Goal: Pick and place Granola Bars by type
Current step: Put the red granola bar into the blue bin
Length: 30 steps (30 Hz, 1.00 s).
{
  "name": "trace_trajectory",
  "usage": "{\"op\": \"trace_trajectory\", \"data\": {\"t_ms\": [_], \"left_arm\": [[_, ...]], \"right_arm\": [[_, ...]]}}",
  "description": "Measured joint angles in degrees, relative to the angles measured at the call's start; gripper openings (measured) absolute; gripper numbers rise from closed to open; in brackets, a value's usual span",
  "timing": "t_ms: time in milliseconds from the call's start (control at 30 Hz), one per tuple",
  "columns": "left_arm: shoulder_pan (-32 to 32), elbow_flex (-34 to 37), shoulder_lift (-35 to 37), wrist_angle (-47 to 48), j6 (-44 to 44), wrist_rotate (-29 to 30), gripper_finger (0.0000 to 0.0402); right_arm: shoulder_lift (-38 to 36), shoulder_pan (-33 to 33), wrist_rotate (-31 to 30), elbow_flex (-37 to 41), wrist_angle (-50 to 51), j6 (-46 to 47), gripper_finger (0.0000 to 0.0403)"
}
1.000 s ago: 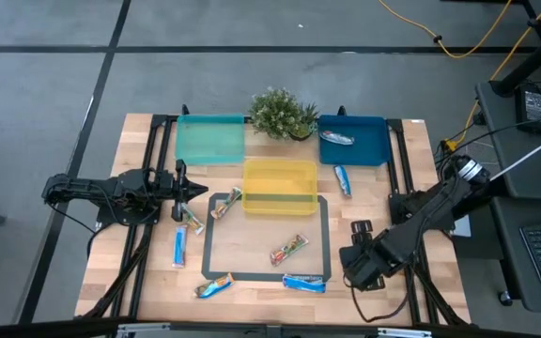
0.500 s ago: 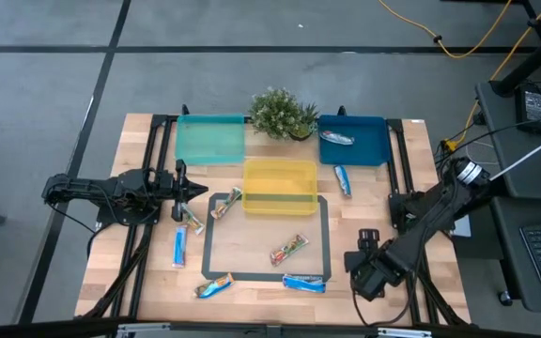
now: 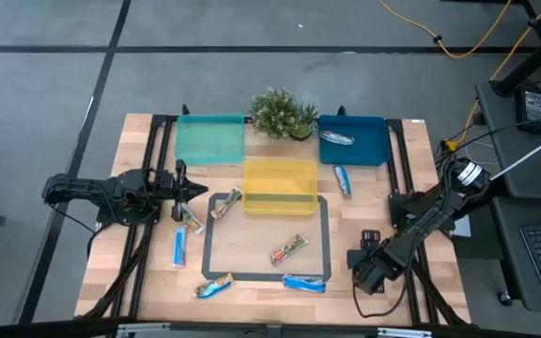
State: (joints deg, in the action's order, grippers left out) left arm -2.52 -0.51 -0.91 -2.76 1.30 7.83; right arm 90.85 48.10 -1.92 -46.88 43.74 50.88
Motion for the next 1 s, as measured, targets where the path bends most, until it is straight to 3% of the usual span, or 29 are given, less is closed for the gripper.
{"op": "trace_trajectory", "data": {"t_ms": [600,767,1000], "left_arm": [[0.00,0.01,0.00,0.00,0.00,0.01,0.0008],[0.00,0.01,0.02,-0.01,0.00,0.01,0.0010],[0.00,0.01,0.01,0.00,0.00,0.00,0.0009]], "right_arm": [[-0.04,-0.02,-0.98,0.20,0.64,-0.34,0.0293],[-0.04,-0.04,-0.98,0.20,0.86,-0.36,0.0241],[-0.04,-0.09,-0.94,0.20,0.86,-0.63,0.0124]]}}
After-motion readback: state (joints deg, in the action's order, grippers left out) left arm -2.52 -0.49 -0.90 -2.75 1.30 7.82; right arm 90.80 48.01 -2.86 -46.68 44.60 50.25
